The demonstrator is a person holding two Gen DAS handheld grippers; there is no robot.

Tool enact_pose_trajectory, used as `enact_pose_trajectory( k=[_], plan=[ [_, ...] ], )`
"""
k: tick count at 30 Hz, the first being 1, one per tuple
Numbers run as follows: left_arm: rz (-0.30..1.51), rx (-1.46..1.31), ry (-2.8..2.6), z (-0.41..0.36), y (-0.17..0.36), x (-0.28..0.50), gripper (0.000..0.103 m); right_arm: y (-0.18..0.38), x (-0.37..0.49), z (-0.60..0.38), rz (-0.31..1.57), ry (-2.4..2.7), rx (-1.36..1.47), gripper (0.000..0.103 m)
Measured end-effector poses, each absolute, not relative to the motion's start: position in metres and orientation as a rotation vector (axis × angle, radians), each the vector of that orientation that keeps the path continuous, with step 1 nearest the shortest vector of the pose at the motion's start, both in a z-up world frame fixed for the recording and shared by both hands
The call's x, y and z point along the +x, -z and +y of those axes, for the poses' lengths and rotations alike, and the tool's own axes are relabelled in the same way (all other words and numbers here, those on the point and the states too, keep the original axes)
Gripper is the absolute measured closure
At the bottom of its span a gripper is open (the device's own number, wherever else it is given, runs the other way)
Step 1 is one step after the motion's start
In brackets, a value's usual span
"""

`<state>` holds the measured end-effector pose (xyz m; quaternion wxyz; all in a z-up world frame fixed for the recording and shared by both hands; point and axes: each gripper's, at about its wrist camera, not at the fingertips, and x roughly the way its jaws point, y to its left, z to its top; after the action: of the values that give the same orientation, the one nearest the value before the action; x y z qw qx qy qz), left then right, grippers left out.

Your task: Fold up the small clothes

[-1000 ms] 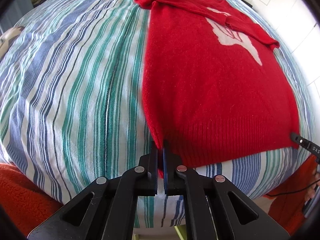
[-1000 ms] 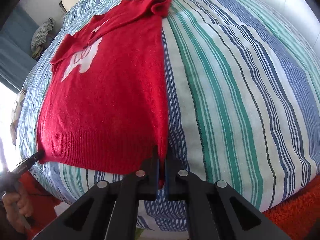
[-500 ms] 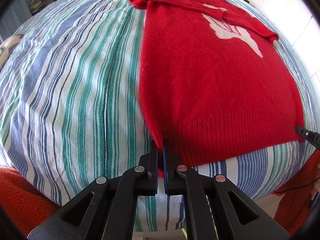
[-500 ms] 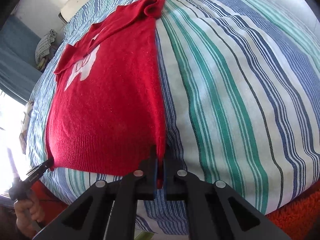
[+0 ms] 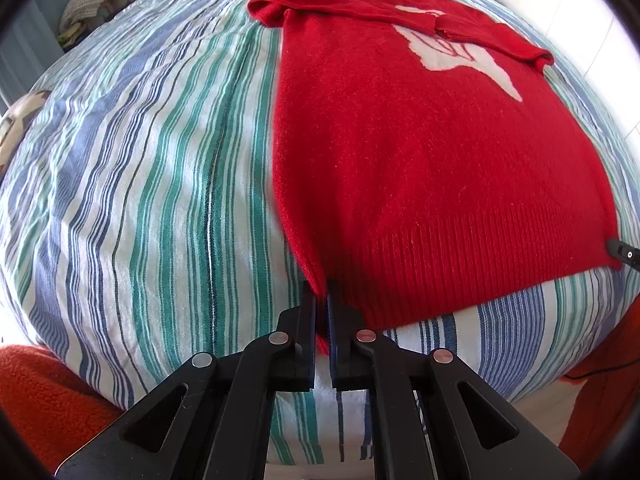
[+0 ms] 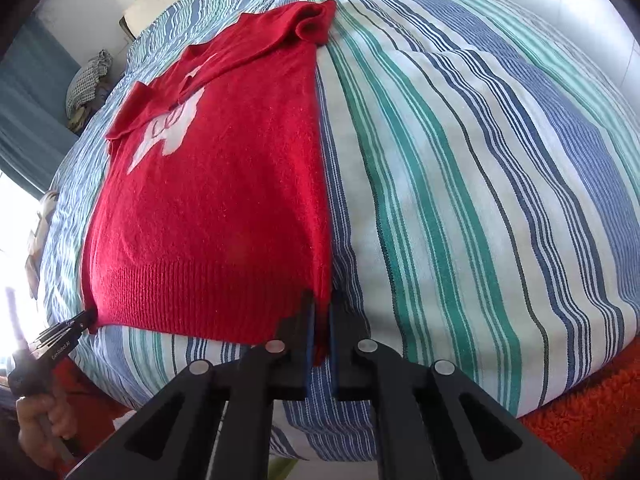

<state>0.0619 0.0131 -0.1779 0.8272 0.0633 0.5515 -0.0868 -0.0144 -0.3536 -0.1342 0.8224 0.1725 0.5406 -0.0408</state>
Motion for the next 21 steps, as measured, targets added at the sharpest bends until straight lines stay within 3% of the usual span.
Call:
enact_pose_trajectory(
  k=[14,17,19,21],
  plan=[
    [1.179,0.148,0.179,0.015,0.174,0.060,0.095,0.134,-0.015,-0.354,1.155,0.089,0.378,0.097],
    [1.206,0.140,0.168,0.021,0.169,0.059,0.080,0.128,-0.017,-0.363,1.166,0.104,0.411,0.085],
    [1.225,0.133,0.151,0.028,0.163,0.055,0.057,0.121,-0.021,-0.371,1.173,0.124,0.425,0.070],
    [1.236,0.124,0.132,0.038,0.155,0.048,0.052,0.110,-0.025,-0.381,1.181,0.165,0.386,0.070]
  ],
)
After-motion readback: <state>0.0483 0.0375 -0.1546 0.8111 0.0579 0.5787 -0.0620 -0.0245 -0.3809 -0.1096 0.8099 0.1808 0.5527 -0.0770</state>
